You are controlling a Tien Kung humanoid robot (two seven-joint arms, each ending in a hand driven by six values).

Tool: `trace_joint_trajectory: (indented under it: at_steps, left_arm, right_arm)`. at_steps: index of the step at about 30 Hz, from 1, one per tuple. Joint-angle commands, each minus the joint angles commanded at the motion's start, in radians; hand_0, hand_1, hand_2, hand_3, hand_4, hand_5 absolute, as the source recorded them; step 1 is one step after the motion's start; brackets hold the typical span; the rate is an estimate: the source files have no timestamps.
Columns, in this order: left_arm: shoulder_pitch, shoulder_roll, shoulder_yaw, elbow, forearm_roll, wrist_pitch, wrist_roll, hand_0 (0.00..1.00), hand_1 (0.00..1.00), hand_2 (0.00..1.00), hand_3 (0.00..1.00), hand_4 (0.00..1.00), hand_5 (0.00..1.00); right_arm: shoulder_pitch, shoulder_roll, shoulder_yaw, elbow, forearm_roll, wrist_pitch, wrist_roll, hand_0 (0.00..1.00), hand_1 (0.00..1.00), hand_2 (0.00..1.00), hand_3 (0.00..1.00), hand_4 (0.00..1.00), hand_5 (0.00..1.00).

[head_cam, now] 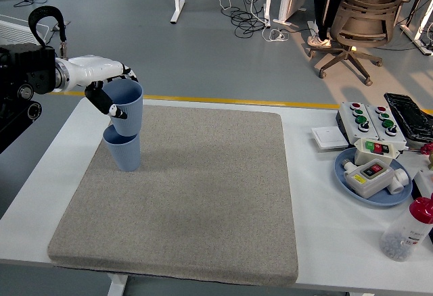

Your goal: Push cup pick cup insert cup

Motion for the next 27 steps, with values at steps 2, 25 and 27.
trace_joint_trajectory:
  at_steps: [2,25,27]
  left_arm:
    - [0.001,0.000,0.000,0.008,-0.004,0.004,-0.002,0.449,0.556,0.591,0.507,0.547,0.114]
    - [0.029,-0.004,0.029,0.071,-0.043,0.062,-0.023,0.354,0.592,0.716,0.596,0.787,0.299]
    - [0.034,-0.006,0.035,0.081,-0.046,0.069,-0.027,0.354,0.592,0.716,0.596,0.787,0.299]
  right_arm:
    - [0.001,0.000,0.001,0.000,-0.001,0.000,0.000,0.669,0.613,0.625,0.579,0.137,0.476]
    - [0.006,0.000,0.002,-0.001,-0.003,0.000,-0.001,0.670,0.613,0.624,0.579,0.137,0.475]
    - [0.005,0.000,0.003,0.000,-0.006,0.001,-0.002,0.670,0.613,0.624,0.579,0.137,0.475]
